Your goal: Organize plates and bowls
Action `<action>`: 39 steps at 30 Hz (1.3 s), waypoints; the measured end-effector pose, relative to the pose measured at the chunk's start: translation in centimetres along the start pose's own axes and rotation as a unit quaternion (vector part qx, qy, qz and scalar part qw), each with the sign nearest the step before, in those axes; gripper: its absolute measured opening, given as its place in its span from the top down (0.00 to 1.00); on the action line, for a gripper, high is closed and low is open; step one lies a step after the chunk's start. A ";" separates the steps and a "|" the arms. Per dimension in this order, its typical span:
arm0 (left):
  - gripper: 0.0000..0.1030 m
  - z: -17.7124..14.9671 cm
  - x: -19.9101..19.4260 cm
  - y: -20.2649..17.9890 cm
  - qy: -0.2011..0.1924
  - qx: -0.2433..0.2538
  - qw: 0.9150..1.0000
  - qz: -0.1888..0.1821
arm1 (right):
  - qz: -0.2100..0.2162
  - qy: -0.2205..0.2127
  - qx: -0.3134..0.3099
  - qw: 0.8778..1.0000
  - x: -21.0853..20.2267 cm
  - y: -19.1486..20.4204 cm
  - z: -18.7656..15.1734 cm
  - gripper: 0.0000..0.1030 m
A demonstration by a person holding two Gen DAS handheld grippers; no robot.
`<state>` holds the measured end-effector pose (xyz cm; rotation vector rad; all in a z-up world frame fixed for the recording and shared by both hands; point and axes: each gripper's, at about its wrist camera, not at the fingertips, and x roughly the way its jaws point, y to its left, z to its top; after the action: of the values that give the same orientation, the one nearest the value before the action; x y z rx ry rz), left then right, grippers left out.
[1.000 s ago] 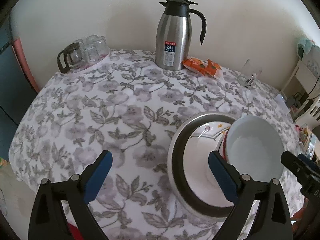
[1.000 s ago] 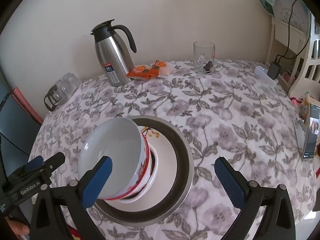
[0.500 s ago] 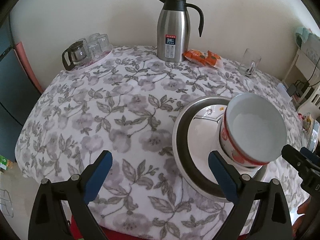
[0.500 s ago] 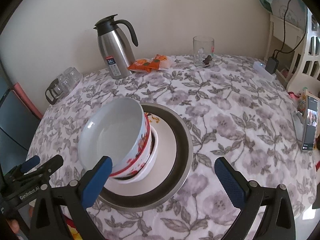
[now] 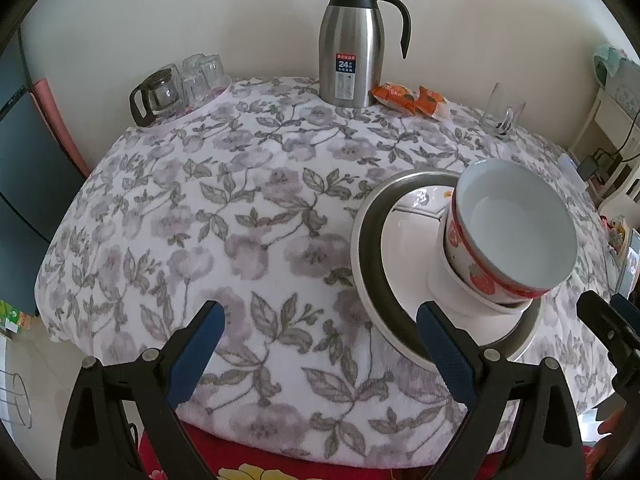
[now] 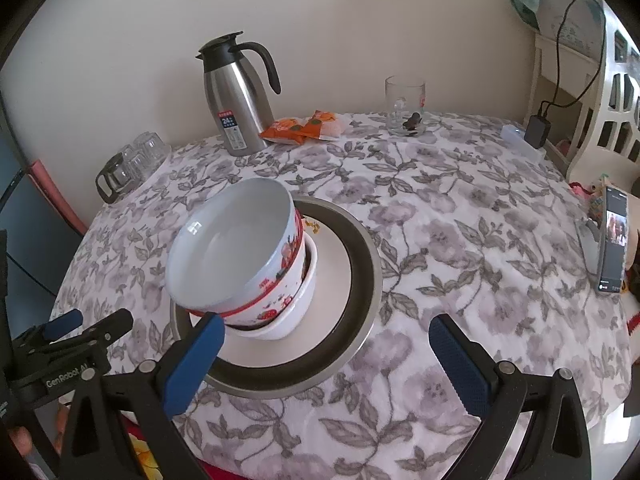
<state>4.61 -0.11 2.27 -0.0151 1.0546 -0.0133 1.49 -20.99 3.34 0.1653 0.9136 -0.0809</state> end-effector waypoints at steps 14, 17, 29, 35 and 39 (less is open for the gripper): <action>0.06 -0.9 -0.5 -0.3 0.003 0.013 1.000 0.004 | -0.002 -0.001 0.008 1.000 -0.5 -0.5 -1.1 0.00; 0.06 -1.1 -0.5 -0.3 0.005 0.012 1.000 0.005 | -0.002 -0.001 0.009 1.000 -0.5 -0.5 -1.1 0.00; 0.06 -1.4 -0.6 -0.2 0.011 0.008 1.000 0.002 | -0.002 -0.001 0.007 1.000 -0.6 -0.6 -1.3 0.00; 0.06 -1.3 -0.5 -0.2 0.013 0.006 1.000 0.002 | -0.004 0.000 0.006 1.000 -0.6 -0.6 -1.3 0.00; 0.06 -1.3 -0.5 -0.2 0.012 0.007 1.000 0.002 | -0.005 0.002 0.004 1.000 -0.5 -0.6 -1.2 0.00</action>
<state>3.21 -0.32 2.10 -0.0002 1.0778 -0.0168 0.12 -21.35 2.94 0.1692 0.9180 -0.0943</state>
